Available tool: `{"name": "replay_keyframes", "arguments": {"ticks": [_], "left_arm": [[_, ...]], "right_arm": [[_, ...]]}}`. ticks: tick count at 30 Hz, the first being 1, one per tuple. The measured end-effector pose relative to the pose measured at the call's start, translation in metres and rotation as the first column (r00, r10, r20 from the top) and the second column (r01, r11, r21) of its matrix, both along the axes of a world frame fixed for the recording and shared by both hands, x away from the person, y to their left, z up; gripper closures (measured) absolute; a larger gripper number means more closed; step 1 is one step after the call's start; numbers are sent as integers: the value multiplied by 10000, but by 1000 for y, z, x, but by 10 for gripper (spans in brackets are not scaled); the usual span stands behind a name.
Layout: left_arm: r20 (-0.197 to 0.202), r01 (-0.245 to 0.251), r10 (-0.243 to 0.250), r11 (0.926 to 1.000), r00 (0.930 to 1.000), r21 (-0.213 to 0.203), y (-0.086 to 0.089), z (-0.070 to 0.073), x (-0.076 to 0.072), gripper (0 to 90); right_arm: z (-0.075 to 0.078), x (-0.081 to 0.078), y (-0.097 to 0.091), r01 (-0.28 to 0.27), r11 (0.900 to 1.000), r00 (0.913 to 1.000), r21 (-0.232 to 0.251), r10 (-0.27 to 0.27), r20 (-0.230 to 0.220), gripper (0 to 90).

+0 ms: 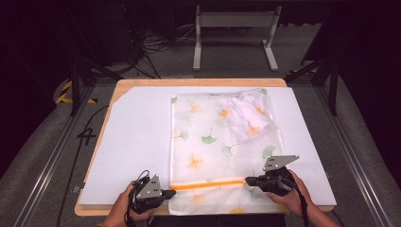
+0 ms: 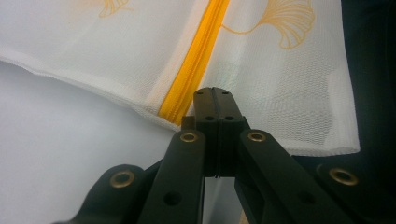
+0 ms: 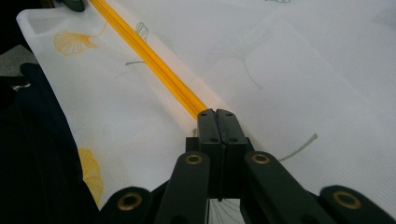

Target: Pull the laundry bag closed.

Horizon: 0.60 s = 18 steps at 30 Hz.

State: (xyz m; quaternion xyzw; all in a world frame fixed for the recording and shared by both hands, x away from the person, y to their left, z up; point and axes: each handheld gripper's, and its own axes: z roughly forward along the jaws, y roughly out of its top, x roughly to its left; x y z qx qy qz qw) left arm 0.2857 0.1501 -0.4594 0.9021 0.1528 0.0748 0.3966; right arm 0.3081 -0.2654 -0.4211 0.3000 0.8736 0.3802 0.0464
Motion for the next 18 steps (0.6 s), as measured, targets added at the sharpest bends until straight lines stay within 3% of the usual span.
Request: {"name": "replay_keyframes", "arguments": {"ticks": [18], "left_arm": [[-21, -25, 25, 10000, 10000, 4, 0, 0, 0, 900]], "right_arm": [[-2, -4, -22, 585, 9983, 9983, 41, -585, 54, 900]]}}
